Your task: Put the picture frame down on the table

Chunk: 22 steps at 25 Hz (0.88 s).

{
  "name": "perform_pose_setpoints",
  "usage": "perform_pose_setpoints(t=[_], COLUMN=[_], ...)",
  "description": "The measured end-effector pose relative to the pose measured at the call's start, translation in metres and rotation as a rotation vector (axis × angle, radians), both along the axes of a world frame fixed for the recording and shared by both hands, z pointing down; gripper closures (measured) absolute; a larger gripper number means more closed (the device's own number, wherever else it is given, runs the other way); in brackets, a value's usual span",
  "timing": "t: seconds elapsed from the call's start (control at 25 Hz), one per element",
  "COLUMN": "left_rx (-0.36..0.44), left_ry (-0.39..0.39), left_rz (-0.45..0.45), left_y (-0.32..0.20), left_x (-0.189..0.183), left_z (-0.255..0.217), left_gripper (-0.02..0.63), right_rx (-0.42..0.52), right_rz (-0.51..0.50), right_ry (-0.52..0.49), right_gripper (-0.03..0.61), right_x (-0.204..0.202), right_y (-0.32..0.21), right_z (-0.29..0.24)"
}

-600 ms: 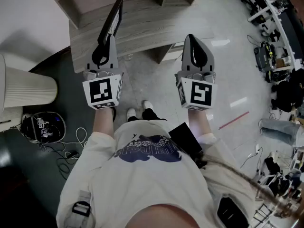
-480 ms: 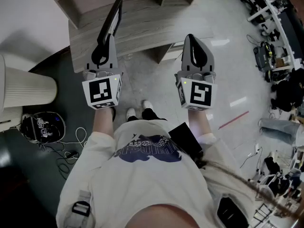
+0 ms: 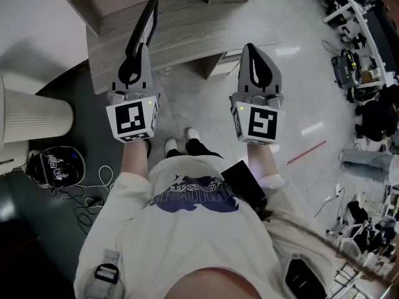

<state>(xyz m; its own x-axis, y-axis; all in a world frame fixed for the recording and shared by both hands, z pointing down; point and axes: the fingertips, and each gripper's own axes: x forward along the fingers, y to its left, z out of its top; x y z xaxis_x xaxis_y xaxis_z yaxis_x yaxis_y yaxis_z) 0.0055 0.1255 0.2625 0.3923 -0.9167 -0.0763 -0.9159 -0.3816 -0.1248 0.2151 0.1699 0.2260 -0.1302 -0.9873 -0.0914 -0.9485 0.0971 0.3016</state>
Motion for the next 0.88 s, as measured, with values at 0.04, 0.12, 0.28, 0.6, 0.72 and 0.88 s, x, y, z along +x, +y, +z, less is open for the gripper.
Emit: perform_pose_setpoints(t=[0.04, 0.12, 0.28, 0.6, 0.72, 0.88], left_rx=[-0.006, -0.029, -0.133, -0.312, -0.362, -0.429], left_ry=[0.004, 0.027, 0.095, 0.313, 0.36, 0.374], left_rz=[0.004, 0.024, 0.14, 0.456, 0.581, 0.706], left_y=[0.0, 0.001, -0.001, 0.006, 0.014, 0.018], left_x=[0.001, 0.003, 0.014, 0.055, 0.077, 0.099], left_z=[0.002, 0.007, 0.022, 0.012, 0.006, 0.008], left_gripper=[0.596, 0.595, 0.596, 0.595, 0.595, 0.595], right_rx=[-0.004, -0.014, -0.065, -0.172, -0.197, -0.284], right_rz=[0.001, 0.002, -0.018, -0.205, -0.334, -0.511], right_ry=[0.002, -0.003, -0.054, -0.335, -0.399, -0.417], right_gripper=[0.581, 0.581, 0.581, 0.58, 0.542, 0.419], right_x=[0.001, 0.003, 0.015, 0.074, 0.084, 0.074], right_y=[0.0, 0.001, -0.003, -0.004, -0.005, -0.017], right_z=[0.002, 0.005, 0.014, 0.021, 0.013, 0.011])
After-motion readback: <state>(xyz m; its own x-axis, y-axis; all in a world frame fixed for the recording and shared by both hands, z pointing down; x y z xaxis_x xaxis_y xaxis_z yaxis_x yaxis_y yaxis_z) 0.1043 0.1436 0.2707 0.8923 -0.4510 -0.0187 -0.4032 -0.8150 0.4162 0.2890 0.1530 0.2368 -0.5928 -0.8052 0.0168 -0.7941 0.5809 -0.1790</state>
